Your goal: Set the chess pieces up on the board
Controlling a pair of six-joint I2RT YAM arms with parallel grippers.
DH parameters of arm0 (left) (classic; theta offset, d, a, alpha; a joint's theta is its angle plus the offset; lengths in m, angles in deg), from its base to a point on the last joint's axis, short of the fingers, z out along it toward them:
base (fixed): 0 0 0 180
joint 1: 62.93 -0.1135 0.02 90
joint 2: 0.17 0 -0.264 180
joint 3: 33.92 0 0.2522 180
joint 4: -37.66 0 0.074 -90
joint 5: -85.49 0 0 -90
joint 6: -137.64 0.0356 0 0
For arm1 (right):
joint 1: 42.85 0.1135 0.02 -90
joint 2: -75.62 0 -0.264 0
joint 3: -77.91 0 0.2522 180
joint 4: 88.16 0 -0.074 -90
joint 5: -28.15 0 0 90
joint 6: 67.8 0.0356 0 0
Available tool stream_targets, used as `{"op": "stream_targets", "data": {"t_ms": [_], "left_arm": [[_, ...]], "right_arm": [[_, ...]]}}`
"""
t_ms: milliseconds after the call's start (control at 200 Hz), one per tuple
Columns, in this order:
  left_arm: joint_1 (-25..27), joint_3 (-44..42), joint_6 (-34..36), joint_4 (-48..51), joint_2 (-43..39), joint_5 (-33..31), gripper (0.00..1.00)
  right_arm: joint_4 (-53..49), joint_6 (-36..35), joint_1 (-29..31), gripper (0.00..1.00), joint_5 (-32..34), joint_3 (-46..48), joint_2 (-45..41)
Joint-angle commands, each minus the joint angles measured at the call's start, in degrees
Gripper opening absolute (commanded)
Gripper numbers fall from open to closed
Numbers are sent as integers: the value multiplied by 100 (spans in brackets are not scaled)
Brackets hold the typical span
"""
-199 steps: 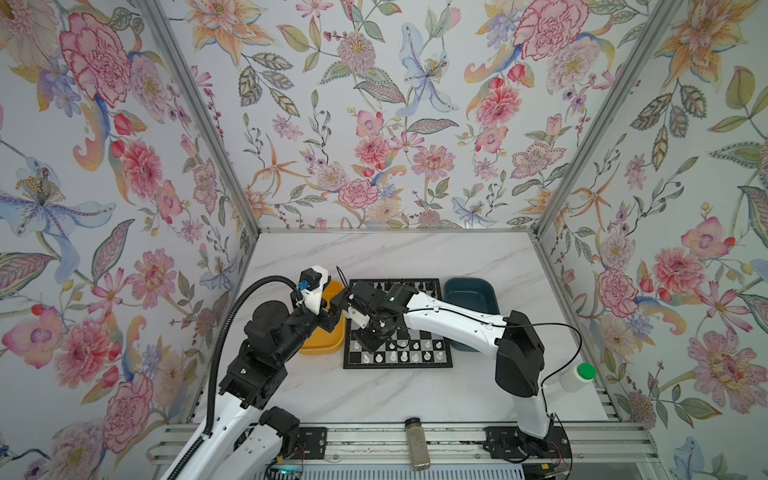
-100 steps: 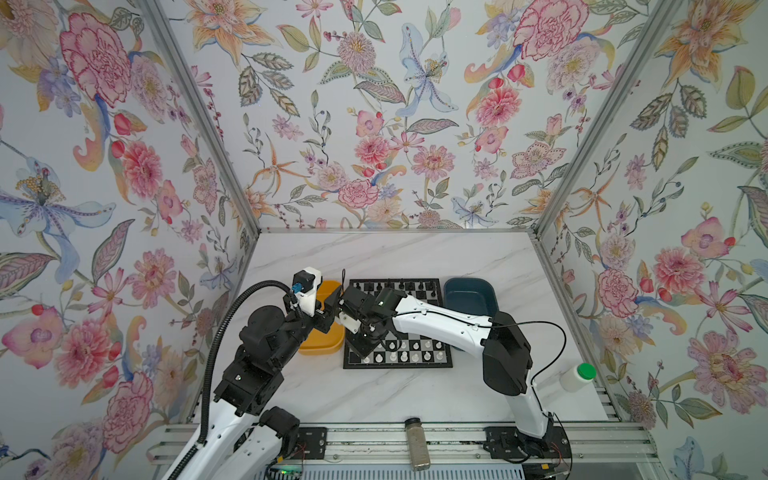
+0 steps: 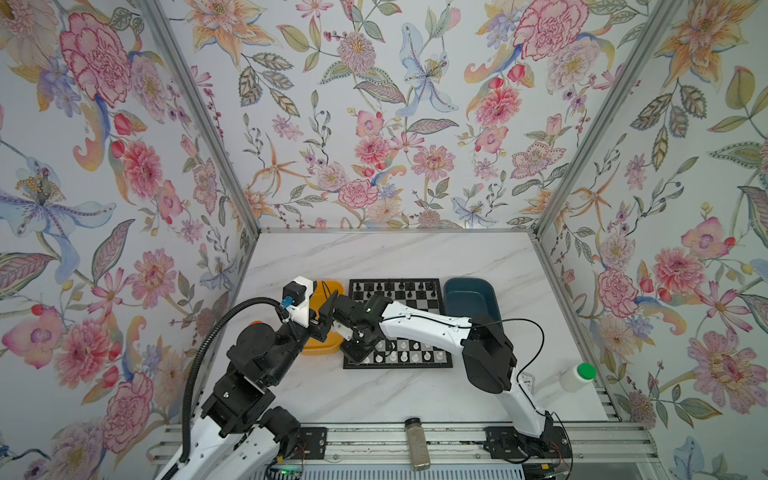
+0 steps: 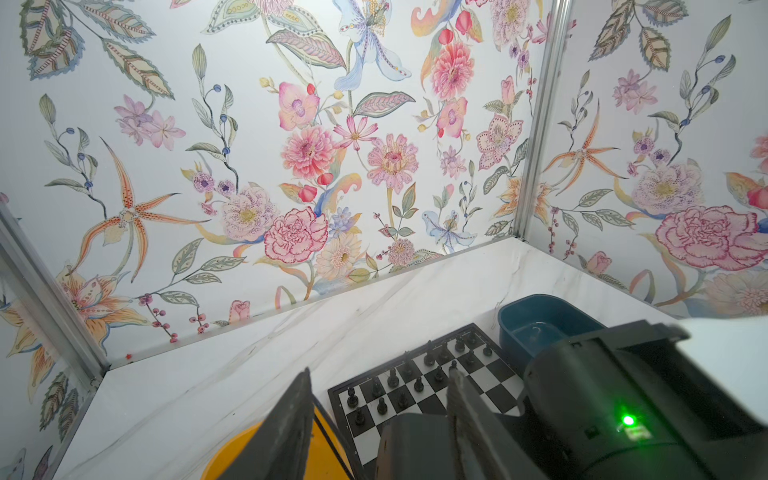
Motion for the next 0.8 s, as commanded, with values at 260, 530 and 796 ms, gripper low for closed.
{"op": "stream_targets", "data": {"t_ms": [260, 530, 796], "left_arm": [[141, 4, -6, -61, -89, -300, 53], [166, -4, -6, -66, -115, -337, 53], [192, -9, 3, -61, -151, -377, 53]], "right_arm": [[-119, 103, 6, 0, 188, -114, 104], [-75, 127, -22, 0, 224, -201, 156], [-66, 122, -48, 0, 215, -320, 235]]}}
